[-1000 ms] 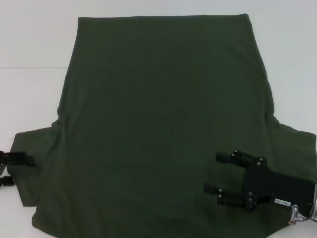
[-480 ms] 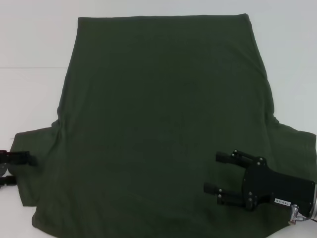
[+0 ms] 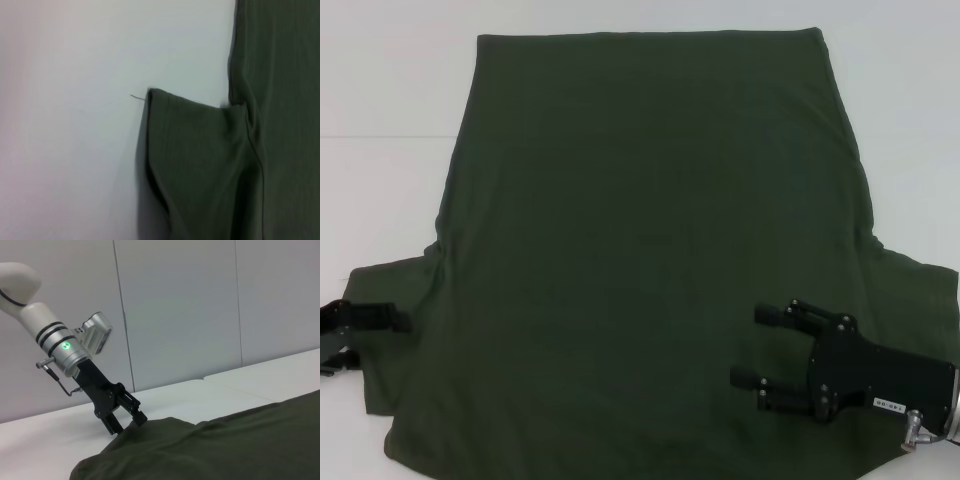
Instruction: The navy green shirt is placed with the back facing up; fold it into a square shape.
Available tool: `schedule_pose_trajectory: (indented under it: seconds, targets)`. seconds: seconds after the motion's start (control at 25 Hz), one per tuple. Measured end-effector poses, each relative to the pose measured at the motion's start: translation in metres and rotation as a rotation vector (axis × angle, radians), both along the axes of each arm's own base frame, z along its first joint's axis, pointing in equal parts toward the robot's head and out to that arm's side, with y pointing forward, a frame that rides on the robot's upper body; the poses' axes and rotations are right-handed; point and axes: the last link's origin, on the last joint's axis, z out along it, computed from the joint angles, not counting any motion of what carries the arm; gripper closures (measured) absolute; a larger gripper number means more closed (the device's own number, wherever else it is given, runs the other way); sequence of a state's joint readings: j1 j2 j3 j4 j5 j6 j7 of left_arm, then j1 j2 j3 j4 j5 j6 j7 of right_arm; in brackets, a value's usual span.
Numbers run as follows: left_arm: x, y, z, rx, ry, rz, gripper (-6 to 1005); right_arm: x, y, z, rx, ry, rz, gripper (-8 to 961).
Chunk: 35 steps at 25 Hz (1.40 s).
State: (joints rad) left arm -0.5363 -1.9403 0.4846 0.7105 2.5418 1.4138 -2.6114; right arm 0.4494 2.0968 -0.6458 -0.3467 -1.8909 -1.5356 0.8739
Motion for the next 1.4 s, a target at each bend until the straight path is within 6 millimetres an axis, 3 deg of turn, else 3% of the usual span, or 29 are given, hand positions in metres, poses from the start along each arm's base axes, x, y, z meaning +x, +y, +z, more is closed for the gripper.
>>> schedule_pose_trajectory:
  seconds: [0.44, 0.64, 0.76, 0.96, 1.2, 1.4]
  targets:
    - [0.011, 0.007, -0.004, -0.027, 0.043, -0.071, 82, 0.000, 0.000, 0.000, -0.006, 0.003, -0.004, 86]
    - [0.011, 0.010, -0.003, -0.023, 0.070, -0.079, 250, 0.000, 0.000, 0.001, -0.007, 0.004, -0.002, 86]
    - [0.012, 0.012, -0.003, -0.020, 0.081, -0.081, 484, 0.000, 0.000, 0.001, -0.007, 0.004, -0.002, 86]
    - [0.012, 0.013, -0.003, -0.020, 0.088, -0.083, 717, 0.000, 0.000, 0.001, -0.007, 0.005, -0.002, 86]
    - [0.011, 0.013, -0.003, -0.014, 0.095, -0.081, 928, -0.001, -0.001, 0.001, -0.008, 0.012, 0.002, 86]
    - [0.011, 0.013, -0.003, -0.014, 0.096, -0.083, 948, -0.001, -0.001, 0.001, -0.006, 0.014, 0.000, 86]
